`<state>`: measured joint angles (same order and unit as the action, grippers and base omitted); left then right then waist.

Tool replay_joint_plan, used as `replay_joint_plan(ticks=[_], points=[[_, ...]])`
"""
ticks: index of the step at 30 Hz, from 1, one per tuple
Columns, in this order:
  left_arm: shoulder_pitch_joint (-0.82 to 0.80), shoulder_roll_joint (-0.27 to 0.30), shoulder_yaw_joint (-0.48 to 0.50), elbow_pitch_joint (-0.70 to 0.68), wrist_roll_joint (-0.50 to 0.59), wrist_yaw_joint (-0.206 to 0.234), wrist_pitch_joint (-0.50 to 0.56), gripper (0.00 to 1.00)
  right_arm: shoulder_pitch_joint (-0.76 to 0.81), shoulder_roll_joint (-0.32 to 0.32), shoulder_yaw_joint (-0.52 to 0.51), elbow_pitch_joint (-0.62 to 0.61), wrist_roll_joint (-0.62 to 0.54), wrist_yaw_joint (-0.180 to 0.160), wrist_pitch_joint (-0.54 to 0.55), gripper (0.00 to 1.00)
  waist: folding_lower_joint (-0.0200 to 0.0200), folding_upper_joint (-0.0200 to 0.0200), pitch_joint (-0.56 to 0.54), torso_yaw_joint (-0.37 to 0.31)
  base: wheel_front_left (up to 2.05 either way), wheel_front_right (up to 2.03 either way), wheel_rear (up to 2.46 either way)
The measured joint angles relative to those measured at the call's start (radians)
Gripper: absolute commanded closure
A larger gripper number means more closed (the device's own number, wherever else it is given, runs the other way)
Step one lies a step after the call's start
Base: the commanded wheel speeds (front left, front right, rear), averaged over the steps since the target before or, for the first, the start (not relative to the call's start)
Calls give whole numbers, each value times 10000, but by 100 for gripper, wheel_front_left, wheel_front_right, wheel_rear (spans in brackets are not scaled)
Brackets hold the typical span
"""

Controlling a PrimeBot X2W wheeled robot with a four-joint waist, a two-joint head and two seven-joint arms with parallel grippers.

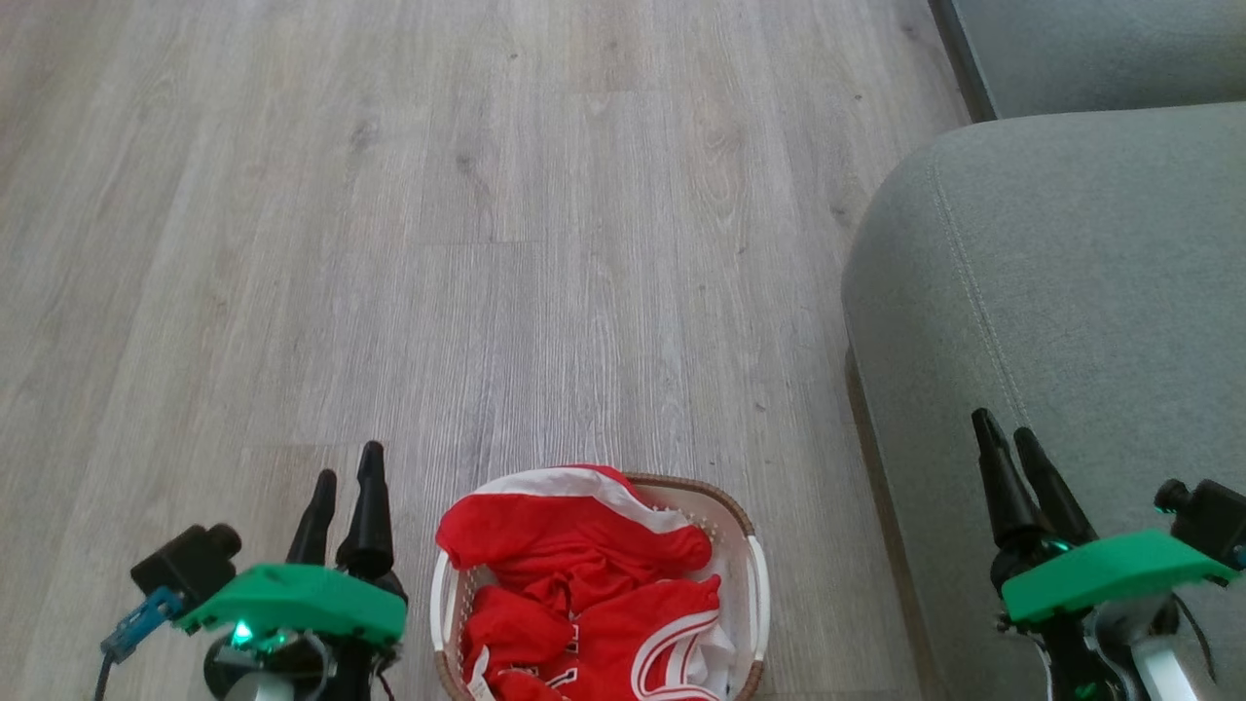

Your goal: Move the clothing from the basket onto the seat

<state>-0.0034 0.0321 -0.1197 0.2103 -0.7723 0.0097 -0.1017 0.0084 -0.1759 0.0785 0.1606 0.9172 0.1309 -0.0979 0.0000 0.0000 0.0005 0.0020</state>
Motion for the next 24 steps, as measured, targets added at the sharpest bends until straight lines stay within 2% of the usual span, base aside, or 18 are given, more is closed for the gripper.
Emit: replay_joint_plan(ticks=[24], points=[[-124,21,-658,-414,2656,410,-671,0,-11,-527,665,-437,-2178,0,-662,0,0,0,-34,101,0,0,0]])
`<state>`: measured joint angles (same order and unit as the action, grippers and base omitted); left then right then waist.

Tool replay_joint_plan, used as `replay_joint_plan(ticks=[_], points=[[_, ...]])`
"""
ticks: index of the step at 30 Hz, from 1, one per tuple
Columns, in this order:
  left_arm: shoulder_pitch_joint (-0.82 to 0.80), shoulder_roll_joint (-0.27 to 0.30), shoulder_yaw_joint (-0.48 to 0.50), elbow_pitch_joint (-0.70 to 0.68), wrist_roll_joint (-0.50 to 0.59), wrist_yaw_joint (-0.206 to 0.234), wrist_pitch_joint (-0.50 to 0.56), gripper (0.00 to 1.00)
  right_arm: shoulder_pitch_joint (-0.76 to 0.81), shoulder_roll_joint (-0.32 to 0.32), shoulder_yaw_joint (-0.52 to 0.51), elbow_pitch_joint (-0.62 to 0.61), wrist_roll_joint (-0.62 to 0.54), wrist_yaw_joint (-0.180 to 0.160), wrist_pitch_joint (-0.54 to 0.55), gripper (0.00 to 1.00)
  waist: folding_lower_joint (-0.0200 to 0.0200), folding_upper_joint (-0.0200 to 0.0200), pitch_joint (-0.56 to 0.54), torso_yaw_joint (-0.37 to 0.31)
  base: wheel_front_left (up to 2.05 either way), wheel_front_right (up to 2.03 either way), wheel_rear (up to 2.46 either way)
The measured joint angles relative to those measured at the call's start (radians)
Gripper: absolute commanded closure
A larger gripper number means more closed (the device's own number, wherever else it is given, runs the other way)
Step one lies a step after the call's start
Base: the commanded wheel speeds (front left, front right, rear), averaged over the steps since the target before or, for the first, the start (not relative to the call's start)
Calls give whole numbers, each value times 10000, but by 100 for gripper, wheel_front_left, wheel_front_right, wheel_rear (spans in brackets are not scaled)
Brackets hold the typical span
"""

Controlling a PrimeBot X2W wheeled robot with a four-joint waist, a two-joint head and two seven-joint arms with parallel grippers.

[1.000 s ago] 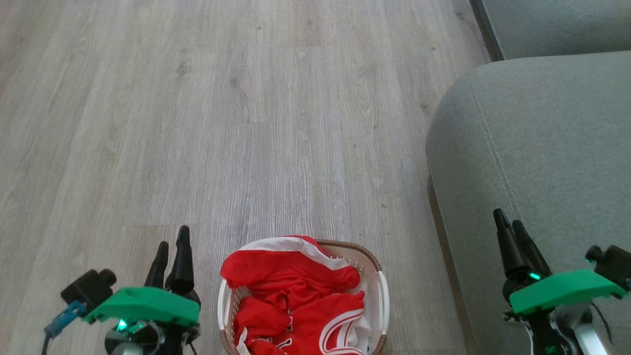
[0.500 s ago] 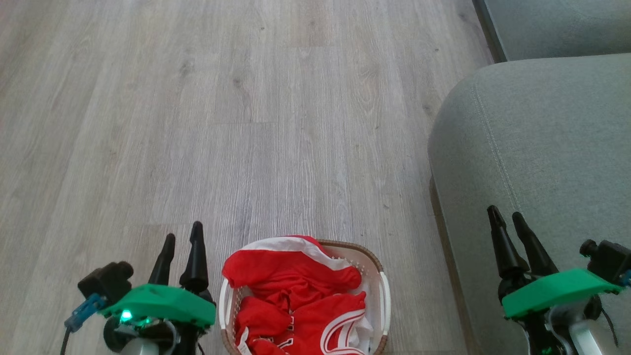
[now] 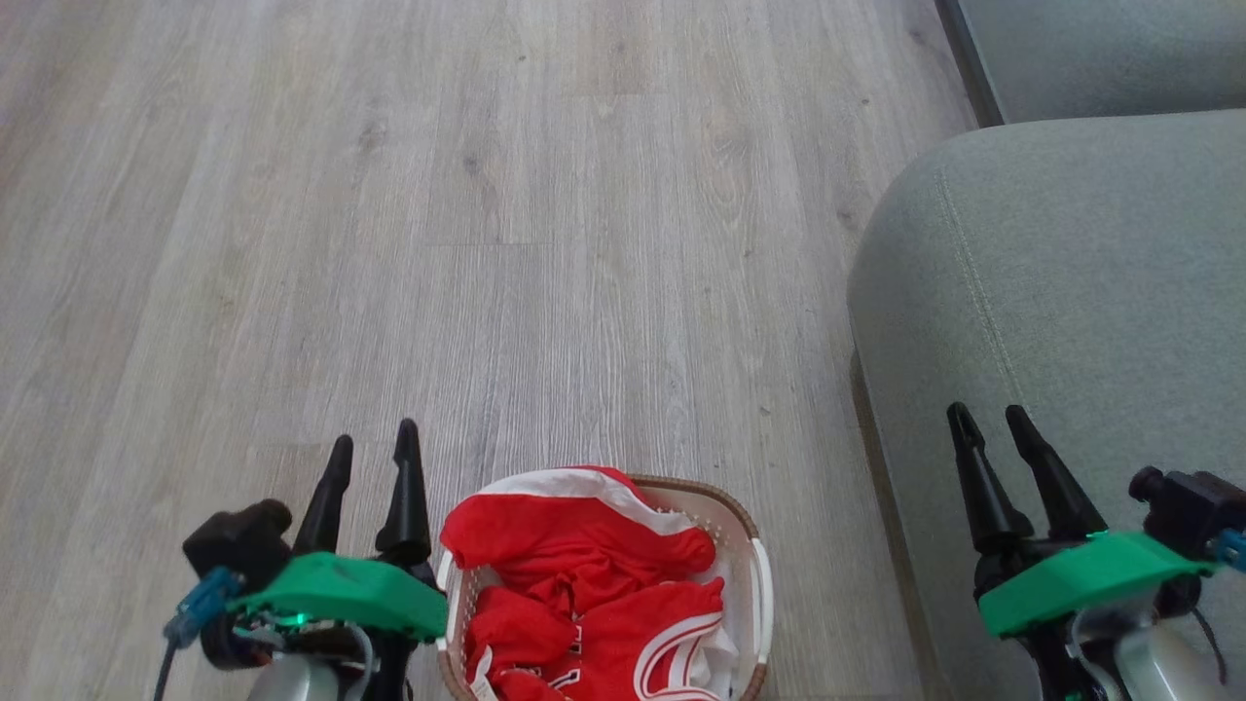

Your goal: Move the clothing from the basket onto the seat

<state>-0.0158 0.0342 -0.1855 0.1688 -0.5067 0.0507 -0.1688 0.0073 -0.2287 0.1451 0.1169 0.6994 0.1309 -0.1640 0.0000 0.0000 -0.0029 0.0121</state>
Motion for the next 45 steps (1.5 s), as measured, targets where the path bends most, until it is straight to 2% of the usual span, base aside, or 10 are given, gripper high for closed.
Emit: replay_joint_plan(ticks=[29,45], points=[[-17,65,-708,-608,3290,523,-803,0,-54,-583,635,-527,-2740,0,-863,0,0,0,29,35,0,0,0],[-49,71,-711,-608,3290,527,-803,0,-164,-594,619,-529,-2763,0,-872,0,0,0,58,45,0,0,0]])
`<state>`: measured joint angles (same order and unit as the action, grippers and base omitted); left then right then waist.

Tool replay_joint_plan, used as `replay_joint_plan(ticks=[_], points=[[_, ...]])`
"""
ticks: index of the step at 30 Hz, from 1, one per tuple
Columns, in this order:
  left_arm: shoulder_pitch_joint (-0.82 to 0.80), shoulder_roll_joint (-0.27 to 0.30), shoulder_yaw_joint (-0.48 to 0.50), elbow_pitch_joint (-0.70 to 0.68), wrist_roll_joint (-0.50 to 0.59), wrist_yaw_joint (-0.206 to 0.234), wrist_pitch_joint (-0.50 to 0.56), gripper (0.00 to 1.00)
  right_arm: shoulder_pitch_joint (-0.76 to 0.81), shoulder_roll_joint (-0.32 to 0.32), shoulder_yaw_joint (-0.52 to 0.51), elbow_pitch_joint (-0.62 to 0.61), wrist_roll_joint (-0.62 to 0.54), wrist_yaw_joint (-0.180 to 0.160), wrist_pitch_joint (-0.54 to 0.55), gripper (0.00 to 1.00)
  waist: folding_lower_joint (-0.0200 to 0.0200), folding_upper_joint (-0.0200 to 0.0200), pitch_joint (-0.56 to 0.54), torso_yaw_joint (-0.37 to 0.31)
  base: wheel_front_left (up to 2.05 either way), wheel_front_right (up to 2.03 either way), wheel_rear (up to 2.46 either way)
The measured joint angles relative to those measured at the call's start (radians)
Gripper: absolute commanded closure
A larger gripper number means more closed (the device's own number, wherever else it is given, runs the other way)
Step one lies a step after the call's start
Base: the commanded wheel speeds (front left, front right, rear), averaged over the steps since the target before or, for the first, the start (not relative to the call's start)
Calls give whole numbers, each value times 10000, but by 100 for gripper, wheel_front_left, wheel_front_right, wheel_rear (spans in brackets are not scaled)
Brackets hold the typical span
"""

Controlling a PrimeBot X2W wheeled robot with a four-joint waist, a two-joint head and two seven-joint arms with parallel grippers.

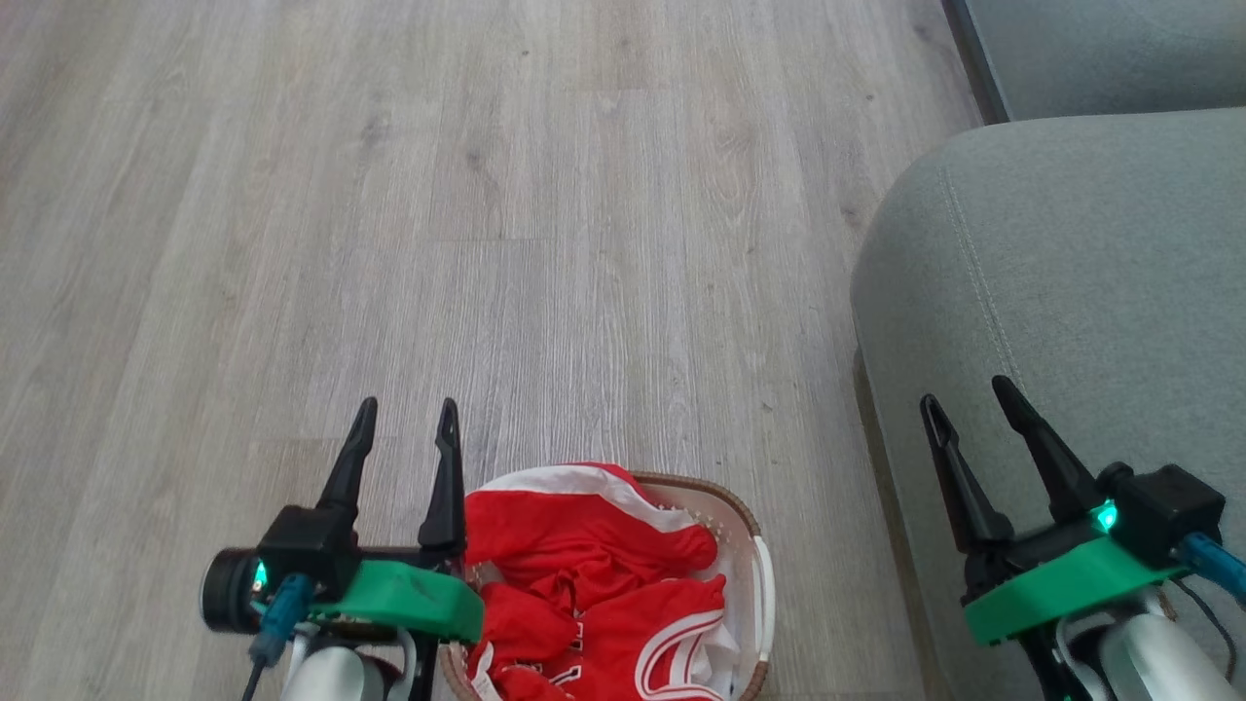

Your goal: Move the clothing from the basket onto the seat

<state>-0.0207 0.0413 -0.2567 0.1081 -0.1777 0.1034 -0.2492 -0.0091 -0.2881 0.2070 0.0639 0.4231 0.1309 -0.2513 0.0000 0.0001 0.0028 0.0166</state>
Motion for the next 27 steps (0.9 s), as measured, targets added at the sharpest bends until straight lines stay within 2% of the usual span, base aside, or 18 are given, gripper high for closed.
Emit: replay_joint_plan(ticks=[13,20,27], points=[[-10,6,-132,-8,-127,115,0,0,-27,-8,-125,-236,104,0,-4,0,0,0,251,-179,0,0,0],[-549,12,-485,48,-249,305,-2,0,-603,-359,-336,-548,393,0,-12,0,0,0,883,-382,0,0,0],[-1255,12,-918,748,-466,566,-2,0,-1220,-625,-433,-840,740,0,-12,0,1,0,1717,-657,0,0,0]])
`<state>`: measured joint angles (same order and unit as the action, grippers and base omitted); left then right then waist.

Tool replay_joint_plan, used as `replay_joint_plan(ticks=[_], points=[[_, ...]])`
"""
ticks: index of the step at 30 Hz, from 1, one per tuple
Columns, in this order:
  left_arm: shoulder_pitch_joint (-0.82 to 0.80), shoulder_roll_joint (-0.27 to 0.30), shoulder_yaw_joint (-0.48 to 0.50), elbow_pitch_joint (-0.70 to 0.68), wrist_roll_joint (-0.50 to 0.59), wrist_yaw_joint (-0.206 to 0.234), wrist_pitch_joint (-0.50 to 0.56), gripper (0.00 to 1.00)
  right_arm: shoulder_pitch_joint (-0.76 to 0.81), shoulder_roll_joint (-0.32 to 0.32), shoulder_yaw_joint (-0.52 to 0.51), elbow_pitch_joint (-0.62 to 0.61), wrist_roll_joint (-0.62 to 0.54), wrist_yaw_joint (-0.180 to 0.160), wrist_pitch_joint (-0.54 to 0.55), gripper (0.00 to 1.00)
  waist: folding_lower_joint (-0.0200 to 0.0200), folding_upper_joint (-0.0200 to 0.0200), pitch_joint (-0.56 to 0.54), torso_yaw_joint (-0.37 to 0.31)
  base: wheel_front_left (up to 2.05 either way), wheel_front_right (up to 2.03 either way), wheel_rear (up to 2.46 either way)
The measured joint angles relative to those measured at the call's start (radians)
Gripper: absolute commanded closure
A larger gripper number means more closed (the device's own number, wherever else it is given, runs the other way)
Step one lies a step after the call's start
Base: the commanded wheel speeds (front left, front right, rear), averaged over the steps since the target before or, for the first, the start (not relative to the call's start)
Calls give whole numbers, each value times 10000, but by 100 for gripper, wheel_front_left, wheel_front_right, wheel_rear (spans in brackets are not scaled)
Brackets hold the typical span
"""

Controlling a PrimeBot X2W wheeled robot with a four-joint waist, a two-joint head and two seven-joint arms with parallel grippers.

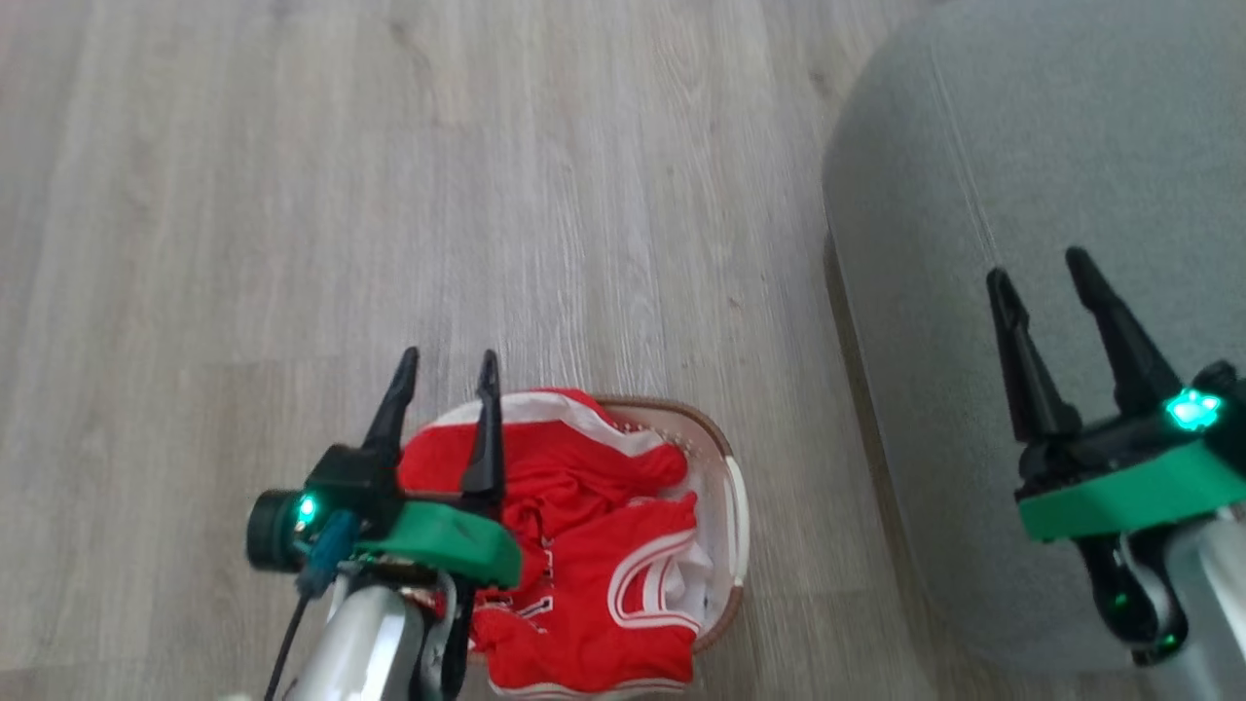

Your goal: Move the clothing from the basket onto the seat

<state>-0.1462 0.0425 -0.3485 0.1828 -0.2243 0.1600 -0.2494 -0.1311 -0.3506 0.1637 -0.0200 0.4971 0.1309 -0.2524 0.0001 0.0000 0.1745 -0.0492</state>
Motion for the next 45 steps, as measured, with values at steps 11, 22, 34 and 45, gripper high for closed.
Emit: replay_joint_plan(ticks=[11,22,34,45], points=[[-1216,-10,-660,2339,-842,159,0,0,-946,-332,-48,-652,566,0,-2,0,0,0,1312,-559,0,0,0],[-3024,-10,-1607,5501,-2098,77,0,0,-2173,-721,-240,-1569,982,0,-33,0,1,0,2962,-1135,0,0,0],[-4673,-13,-3085,7724,-3607,-104,0,0,-3045,-924,-665,-2704,1553,0,-44,0,1,0,4612,-1673,0,0,0],[-6380,-4,-4272,9591,-5020,-174,155,0,-3855,-961,-1193,-3572,1829,0,-46,0,1,-1,6177,-2144,0,0,0]])
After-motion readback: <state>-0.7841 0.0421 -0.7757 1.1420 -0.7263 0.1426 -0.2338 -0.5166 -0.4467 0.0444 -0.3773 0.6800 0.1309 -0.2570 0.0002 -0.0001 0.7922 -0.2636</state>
